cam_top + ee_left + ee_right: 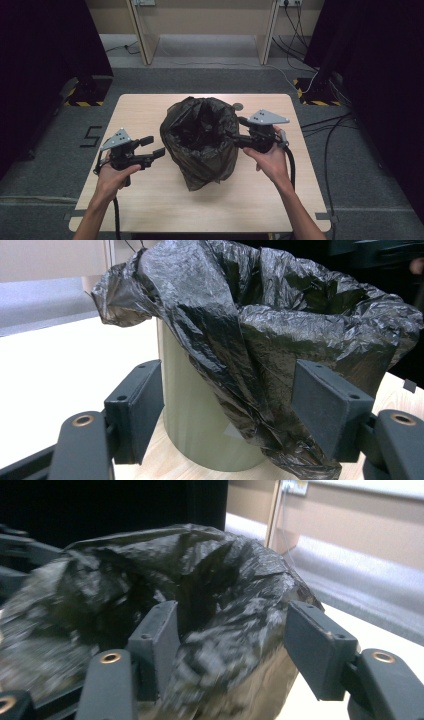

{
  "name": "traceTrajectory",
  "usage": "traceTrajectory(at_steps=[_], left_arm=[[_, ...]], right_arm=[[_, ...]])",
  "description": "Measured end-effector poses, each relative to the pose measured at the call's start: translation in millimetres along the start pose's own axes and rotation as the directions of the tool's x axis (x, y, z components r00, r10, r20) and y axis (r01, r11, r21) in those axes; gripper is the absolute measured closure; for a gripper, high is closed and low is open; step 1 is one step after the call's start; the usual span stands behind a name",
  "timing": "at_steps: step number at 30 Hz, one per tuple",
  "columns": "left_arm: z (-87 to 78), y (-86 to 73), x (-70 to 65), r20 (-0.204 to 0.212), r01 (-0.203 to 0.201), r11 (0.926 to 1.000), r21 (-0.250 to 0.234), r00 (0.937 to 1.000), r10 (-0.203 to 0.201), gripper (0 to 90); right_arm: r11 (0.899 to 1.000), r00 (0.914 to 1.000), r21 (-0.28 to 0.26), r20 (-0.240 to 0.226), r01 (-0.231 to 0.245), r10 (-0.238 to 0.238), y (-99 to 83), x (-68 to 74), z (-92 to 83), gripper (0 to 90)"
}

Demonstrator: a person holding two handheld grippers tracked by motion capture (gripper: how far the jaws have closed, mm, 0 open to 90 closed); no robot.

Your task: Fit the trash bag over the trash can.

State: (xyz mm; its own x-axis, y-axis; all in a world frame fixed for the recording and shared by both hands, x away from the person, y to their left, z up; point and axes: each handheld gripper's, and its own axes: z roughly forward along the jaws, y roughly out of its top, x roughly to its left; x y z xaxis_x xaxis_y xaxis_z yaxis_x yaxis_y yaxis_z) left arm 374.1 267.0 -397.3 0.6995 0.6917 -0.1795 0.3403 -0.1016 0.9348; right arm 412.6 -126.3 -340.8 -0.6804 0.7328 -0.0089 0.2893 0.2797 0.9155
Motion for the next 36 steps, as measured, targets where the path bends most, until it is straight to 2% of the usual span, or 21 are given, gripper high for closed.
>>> traceTrajectory(at_steps=[6,8,10,11,12,15,19,20,21,24,25,26,27,29,30,31,32,33,34,36], left_arm=[[-6.1,2.5,4.2,-0.004,0.013,0.9998,-0.014,0.9999,-0.013,26.8],[-6.4,4.2,4.5,0.000,0.020,0.9996,-0.019,0.9998,-0.020,26.2],[-5.9,6.3,3.9,0.001,0.021,0.9996,-0.019,0.9998,-0.021,25.5],[-5.9,6.3,3.9,0.001,0.021,0.9996,-0.019,0.9998,-0.021,25.1],[-5.1,8.7,3.2,0.006,0.028,0.9994,-0.022,0.9996,-0.028,24.5],[-4.1,11.5,3.0,0.007,0.031,0.9993,-0.022,0.9995,-0.031,23.3],[-0.7,16.7,7.2,0.013,0.056,0.9981,-0.027,0.9984,-0.055,22.1],[2.9,17.0,11.0,0.028,0.084,0.9961,-0.023,0.9961,-0.084,21.6],[5.1,16.7,12.5,0.040,0.096,0.9952,-0.018,0.9946,-0.095,20.7],[10.5,14.2,12.9,0.067,0.109,0.9941,-0.003,0.9919,-0.108,22.6],[11.5,13.0,11.8,0.079,0.099,0.9950,0.001,0.9919,-0.099,25.2],[12.1,11.8,10.3,0.093,0.082,0.9966,-0.001,0.9923,-0.082,30.8],[12.1,11.8,10.3,0.093,0.082,0.9966,-0.001,0.9923,-0.082,37.7],[13.0,8.1,5.1,0.139,0.021,0.9998,0.002,0.9901,-0.021,49.7],[13.3,7.0,3.3,0.144,0.000,1.0000,0.001,0.9896,-0.001,55.6],[13.3,7.0,3.3,0.144,0.000,1.0000,0.001,0.9896,-0.001,60.4],[12.8,5.6,1.2,0.152,-0.025,0.9996,-0.010,0.9880,0.026,66.9],[12.8,5.6,1.2,0.152,-0.025,0.9996,-0.010,0.9880,0.026,71.9],[12.2,4.3,0.3,0.142,-0.052,0.9986,-0.011,0.9884,0.053,76.3],[12.5,1.6,0.8,0.150,-0.064,0.9979,-0.010,0.9866,0.065,82.3]], right_arm=[[0.999,1.0000,0.054,-0.005,0.005,-0.005,1.1,-24.0,26.1,60.6],[0.999,0.9996,0.045,-0.015,0.025,-0.025,2.9,-32.5,34.1,65.1],[0.998,0.9989,0.055,-0.033,0.034,-0.032,4.9,-41.1,44.2,66.3],[0.998,0.9989,0.055,-0.033,0.034,-0.032,4.9,-41.1,44.2,66.3],[0.997,0.9977,0.061,-0.054,0.044,-0.040,7.5,-48.1,55.3,68.0],[0.996,0.9945,0.070,-0.092,0.056,-0.050,12.8,-56.5,69.1,70.5],[0.996,0.9911,0.071,-0.123,0.061,-0.052,18.2,-63.9,78.8,71.7],[0.996,0.9895,0.069,-0.135,0.060,-0.050,20.9,-67.2,83.1,71.7],[0.995,0.9887,0.068,-0.139,0.067,-0.057,22.0,-68.3,84.6,71.5],[0.996,0.9883,0.065,-0.141,0.067,-0.058,24.3,-68.7,85.1,70.0],[0.996,0.9879,0.062,-0.144,0.067,-0.058,24.5,-68.3,84.5,69.3],[0.996,0.9878,0.062,-0.143,0.070,-0.061,24.6,-67.5,83.4,68.7],[0.996,0.9876,0.058,-0.142,0.075,-0.066,24.5,-66.7,82.3,68.1],[0.996,0.9873,0.056,-0.144,0.075,-0.067,24.1,-65.0,79.3,67.3],[0.996,0.9872,0.052,-0.145,0.076,-0.067,23.9,-64.2,77.7,67.0],[0.996,0.9873,0.050,-0.146,0.070,-0.062,23.6,-63.2,76.0,66.8],[0.997,0.9866,0.046,-0.150,0.070,-0.062,23.4,-62.4,74.7,66.2],[0.996,0.9867,0.043,-0.149,0.072,-0.065,23.3,-61.4,73.3,65.8],[0.996,0.9868,0.041,-0.146,0.076,-0.070,23.4,-60.7,72.0,65.6],[0.996,0.9859,0.034,-0.152,0.077,-0.071,23.6,-59.8,69.1,65.7]])
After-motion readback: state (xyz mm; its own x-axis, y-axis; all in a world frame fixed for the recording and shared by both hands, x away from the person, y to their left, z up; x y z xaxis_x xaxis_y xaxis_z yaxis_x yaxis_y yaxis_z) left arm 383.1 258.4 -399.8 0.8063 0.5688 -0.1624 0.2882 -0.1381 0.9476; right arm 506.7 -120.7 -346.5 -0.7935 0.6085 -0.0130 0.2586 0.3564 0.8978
